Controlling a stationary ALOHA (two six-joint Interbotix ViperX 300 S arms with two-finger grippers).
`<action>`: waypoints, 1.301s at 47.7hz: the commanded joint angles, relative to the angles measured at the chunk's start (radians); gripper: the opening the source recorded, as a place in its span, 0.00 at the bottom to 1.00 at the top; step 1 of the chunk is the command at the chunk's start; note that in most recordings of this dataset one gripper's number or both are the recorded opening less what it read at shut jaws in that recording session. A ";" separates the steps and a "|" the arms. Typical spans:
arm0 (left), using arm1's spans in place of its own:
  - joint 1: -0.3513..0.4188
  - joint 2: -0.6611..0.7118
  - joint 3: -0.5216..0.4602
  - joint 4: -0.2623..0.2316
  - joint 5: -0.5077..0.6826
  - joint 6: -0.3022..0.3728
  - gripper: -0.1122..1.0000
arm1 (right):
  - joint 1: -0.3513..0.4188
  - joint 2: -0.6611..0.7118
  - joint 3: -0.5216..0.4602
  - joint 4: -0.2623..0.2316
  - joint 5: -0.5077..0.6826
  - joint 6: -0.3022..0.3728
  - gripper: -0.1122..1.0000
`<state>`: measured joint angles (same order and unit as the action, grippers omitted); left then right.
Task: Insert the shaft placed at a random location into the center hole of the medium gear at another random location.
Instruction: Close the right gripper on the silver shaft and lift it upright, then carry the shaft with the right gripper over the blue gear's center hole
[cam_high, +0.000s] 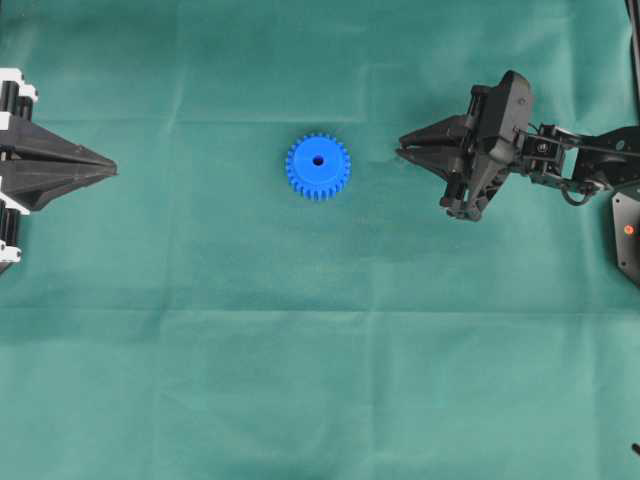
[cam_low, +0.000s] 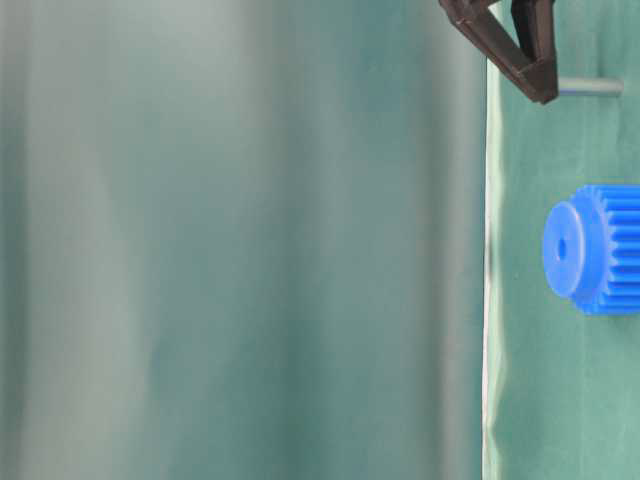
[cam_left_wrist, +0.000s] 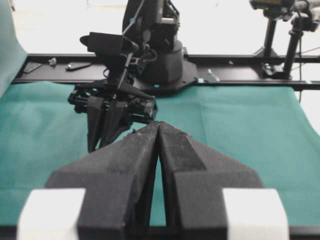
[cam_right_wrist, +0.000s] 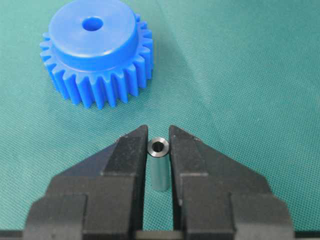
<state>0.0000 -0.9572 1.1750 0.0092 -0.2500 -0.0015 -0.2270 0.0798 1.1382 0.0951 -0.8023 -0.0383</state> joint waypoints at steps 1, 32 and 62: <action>0.000 0.008 -0.017 0.003 -0.005 -0.002 0.10 | 0.002 -0.011 -0.014 -0.002 0.003 -0.009 0.22; 0.002 0.008 -0.018 0.003 0.003 -0.005 0.10 | 0.002 -0.394 -0.060 -0.003 0.377 -0.048 0.22; 0.000 0.008 -0.017 0.003 0.008 -0.005 0.10 | 0.028 -0.313 -0.137 -0.003 0.388 -0.048 0.22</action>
<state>0.0000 -0.9572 1.1750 0.0107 -0.2393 -0.0061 -0.2086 -0.2439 1.0446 0.0936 -0.4203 -0.0736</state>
